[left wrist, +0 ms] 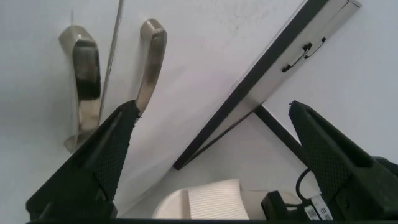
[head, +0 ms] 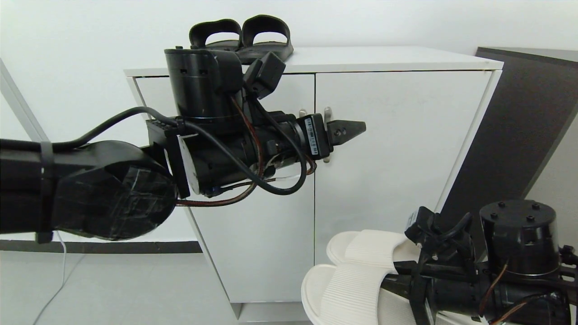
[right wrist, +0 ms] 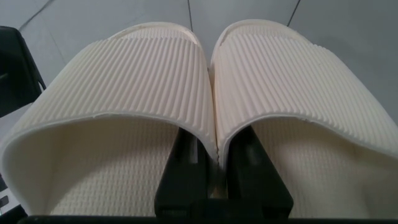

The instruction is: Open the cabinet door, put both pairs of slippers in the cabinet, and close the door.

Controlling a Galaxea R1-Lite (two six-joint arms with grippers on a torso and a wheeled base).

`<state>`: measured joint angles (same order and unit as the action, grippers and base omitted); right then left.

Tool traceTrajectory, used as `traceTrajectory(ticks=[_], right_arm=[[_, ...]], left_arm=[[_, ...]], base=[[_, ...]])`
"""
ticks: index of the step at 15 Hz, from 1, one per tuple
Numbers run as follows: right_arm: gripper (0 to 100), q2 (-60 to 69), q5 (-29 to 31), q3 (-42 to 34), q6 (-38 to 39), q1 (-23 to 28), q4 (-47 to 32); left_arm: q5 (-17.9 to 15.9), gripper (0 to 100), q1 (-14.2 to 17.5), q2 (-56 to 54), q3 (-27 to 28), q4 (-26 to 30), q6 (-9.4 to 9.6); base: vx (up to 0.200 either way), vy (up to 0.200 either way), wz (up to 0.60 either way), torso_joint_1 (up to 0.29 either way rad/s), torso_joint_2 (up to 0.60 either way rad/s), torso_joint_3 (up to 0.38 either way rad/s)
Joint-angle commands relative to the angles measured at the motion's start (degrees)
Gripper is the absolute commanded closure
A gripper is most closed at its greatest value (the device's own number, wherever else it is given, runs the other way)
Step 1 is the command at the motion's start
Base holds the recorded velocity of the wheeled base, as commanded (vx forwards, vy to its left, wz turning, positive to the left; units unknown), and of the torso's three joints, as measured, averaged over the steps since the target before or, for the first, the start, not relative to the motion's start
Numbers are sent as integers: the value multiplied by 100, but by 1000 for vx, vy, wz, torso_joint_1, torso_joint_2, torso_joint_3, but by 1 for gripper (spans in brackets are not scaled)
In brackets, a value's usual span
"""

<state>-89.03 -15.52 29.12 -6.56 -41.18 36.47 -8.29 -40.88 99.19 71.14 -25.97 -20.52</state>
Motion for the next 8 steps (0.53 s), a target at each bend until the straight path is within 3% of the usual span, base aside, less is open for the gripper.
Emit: traceTrajectory(ticks=[1,8], right_arm=[[100,-9,-4,-3,-3,-4,0],[100,8,-4,-3,-3,-39,0]], left_arm=[[12,0,1,144,110,-5,4],[3,0,45,601,514,-23,-5]], base=[[0,0,0,0,0,0],[0,0,0,0,0,0]])
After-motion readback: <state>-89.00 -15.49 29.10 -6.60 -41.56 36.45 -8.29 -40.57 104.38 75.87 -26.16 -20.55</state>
